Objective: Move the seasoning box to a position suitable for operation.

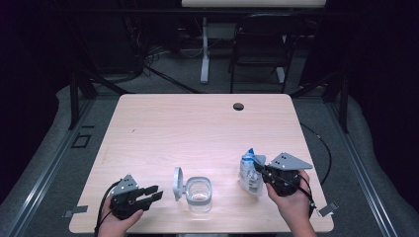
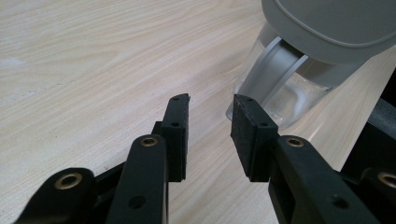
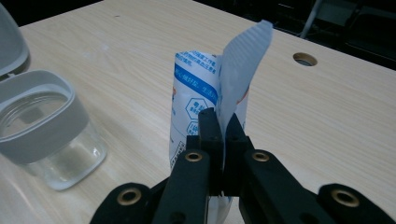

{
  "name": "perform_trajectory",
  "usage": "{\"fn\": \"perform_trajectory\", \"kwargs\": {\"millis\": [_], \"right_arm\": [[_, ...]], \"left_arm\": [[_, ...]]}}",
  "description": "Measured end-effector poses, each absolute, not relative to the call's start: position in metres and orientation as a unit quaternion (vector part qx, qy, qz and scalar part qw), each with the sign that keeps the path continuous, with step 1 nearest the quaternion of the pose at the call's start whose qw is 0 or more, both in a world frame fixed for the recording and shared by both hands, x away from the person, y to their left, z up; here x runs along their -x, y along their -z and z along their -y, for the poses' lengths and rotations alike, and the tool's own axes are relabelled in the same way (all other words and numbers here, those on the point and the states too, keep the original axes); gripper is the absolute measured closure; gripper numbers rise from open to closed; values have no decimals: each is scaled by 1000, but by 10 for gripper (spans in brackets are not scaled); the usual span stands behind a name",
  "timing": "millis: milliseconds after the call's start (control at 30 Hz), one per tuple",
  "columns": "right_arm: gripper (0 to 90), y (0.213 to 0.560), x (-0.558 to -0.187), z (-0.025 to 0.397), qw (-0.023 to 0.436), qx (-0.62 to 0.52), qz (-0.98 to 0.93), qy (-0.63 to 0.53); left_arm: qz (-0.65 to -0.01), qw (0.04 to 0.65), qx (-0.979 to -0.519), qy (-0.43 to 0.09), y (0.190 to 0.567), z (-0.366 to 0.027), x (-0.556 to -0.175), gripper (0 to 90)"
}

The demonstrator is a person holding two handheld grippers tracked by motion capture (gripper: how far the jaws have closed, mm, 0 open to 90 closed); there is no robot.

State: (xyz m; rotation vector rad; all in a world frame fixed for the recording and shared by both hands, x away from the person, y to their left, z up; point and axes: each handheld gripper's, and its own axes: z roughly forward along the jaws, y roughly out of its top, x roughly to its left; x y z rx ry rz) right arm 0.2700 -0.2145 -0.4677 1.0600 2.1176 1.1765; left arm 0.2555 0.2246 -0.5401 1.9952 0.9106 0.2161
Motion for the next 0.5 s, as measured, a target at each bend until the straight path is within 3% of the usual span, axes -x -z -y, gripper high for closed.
{"fn": "perform_trajectory", "kwargs": {"millis": [500], "right_arm": [[894,482,-258,222,219,-361,-786,-452]], "left_arm": [[-369,448,-810,-88,540,-224,-255,669]]}}
